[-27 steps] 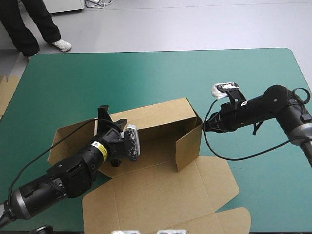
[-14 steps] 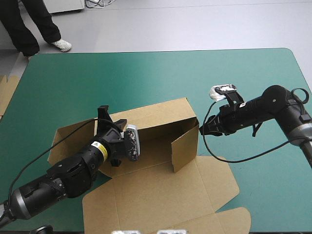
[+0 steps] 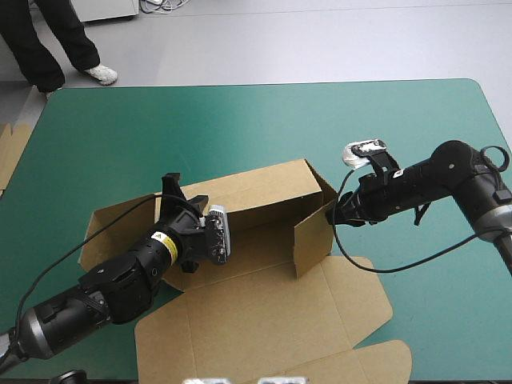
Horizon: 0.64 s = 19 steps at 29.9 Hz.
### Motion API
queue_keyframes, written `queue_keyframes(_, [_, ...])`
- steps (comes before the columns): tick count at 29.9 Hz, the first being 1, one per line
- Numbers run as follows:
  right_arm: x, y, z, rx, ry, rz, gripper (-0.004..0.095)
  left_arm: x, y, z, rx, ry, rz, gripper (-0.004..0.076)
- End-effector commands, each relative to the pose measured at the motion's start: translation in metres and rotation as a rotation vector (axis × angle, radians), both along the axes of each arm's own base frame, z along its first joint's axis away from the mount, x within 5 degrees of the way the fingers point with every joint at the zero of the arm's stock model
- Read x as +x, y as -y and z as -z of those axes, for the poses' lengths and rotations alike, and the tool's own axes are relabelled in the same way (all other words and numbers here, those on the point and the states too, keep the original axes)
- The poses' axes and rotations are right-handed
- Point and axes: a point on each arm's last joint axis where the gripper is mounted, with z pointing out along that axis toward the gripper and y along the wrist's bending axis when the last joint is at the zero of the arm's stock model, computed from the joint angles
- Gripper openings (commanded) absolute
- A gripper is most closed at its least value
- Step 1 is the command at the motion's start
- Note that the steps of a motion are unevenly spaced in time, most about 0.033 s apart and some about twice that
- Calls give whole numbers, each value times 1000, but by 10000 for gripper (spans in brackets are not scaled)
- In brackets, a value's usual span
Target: Fold the box
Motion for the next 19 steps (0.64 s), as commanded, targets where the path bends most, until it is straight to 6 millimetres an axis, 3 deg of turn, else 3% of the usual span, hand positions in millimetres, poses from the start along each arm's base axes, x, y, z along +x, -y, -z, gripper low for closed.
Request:
queue_keyframes(1, [-9, -11, -18, 45, 86, -57, 355, -2, 3, 4, -47, -77, -25, -10])
queue_keyframes(7, [-6, -17, -13, -99, 173, -53, 459, -2, 3, 6, -43, -84, -35, -10])
queue_keyframes(19, [1, -19, -12, -89, 218, -27, 545, -3, 3, 6, -54, -99, -41, -10])
